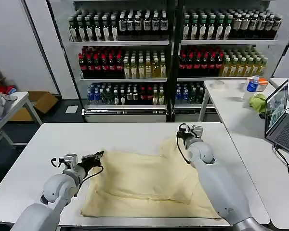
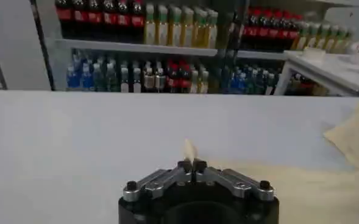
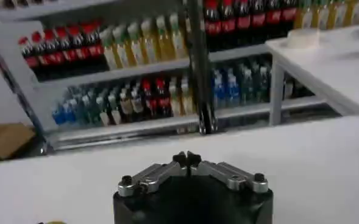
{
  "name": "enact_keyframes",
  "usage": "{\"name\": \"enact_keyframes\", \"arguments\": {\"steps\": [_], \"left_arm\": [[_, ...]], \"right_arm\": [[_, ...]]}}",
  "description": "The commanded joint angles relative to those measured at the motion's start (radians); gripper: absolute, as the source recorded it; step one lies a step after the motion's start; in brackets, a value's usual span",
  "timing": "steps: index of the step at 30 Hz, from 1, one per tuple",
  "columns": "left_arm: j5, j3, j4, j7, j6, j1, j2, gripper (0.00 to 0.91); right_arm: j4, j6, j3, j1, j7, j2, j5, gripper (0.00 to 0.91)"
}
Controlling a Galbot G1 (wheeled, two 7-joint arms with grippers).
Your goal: Fold and organize the clothes.
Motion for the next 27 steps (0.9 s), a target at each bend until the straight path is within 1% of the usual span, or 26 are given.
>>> {"name": "enact_keyframes", "arguments": {"steps": [1,7,9,16,19,22,27], "left_arm": [[-0.024,-0.068,-0.096,0.001,-0.003,0.072,0.023,0.030],[-0.031,-0.108,-0.165,0.002,-0.001,0.137,0.035,0.030],[-0.029,-0.115,-0.191,0.002,-0.001,0.170,0.037,0.030],[-0.027,-0.148,-0.260,0.004,-0.002,0.260,0.035,0.030],[-0.027,-0.160,-0.287,0.009,-0.002,0.296,0.042,0.030],[-0.028,-0.170,-0.308,0.013,-0.004,0.319,0.049,0.030],[-0.028,-0.183,-0.331,0.017,-0.004,0.349,0.055,0.030]], "right_arm": [[0.222,0.007,0.049,-0.065,0.016,-0.076,0.029,0.000],[0.355,-0.005,0.104,-0.185,0.015,-0.129,0.042,0.000],[0.421,-0.008,0.138,-0.247,0.013,-0.150,0.049,0.000],[0.574,-0.016,0.226,-0.417,0.013,-0.179,0.059,0.000],[0.654,-0.024,0.283,-0.527,0.014,-0.198,0.062,0.000],[0.709,-0.031,0.330,-0.600,0.013,-0.214,0.067,0.000],[0.787,-0.040,0.388,-0.677,0.014,-0.232,0.079,0.000]]}}
